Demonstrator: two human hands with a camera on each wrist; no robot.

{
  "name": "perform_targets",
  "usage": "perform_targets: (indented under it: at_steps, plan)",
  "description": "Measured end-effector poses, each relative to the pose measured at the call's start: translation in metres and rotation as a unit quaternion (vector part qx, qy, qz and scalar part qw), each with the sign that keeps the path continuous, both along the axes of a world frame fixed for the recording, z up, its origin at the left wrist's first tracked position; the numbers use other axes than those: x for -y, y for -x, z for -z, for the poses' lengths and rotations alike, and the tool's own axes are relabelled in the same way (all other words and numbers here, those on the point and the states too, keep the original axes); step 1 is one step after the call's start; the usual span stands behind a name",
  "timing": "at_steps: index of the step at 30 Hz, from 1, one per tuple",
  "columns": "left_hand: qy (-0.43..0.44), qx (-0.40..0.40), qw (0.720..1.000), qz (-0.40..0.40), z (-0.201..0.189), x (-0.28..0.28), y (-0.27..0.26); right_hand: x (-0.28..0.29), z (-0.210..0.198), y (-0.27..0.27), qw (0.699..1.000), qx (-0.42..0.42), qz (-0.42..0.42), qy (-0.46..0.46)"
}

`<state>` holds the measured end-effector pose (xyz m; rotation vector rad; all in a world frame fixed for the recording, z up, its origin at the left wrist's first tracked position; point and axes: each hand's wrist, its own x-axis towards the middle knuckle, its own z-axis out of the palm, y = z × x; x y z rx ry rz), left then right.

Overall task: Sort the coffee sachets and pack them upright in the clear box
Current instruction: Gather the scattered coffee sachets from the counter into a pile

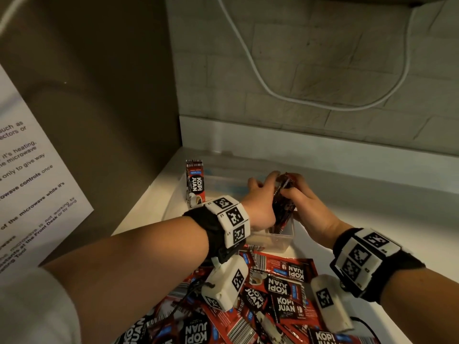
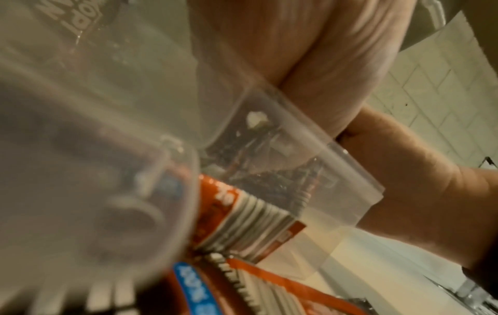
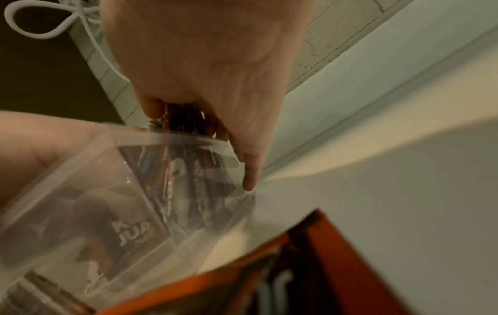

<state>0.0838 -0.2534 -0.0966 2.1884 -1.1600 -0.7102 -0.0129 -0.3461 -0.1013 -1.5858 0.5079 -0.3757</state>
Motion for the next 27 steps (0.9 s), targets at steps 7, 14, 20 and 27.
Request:
perform_targets:
  at_steps: [7,14,20,27]
  plan:
    - [0.042,-0.088,0.992,-0.080,0.008,0.000,-0.020,0.001,0.003,-0.001,1.000,0.010,0.000,0.029]
    - [0.043,-0.120,0.991,-0.035,0.003,0.006,-0.008,0.002,0.006,-0.003,0.998,0.031,-0.005,0.059]
    - [0.103,-0.187,0.976,-0.031,0.002,0.007,0.000,-0.001,0.002,-0.005,0.993,0.053,-0.011,0.108]
    - [-0.015,-0.200,0.978,0.051,-0.004,0.003,0.002,0.003,0.008,-0.001,0.993,0.062,-0.044,0.088]
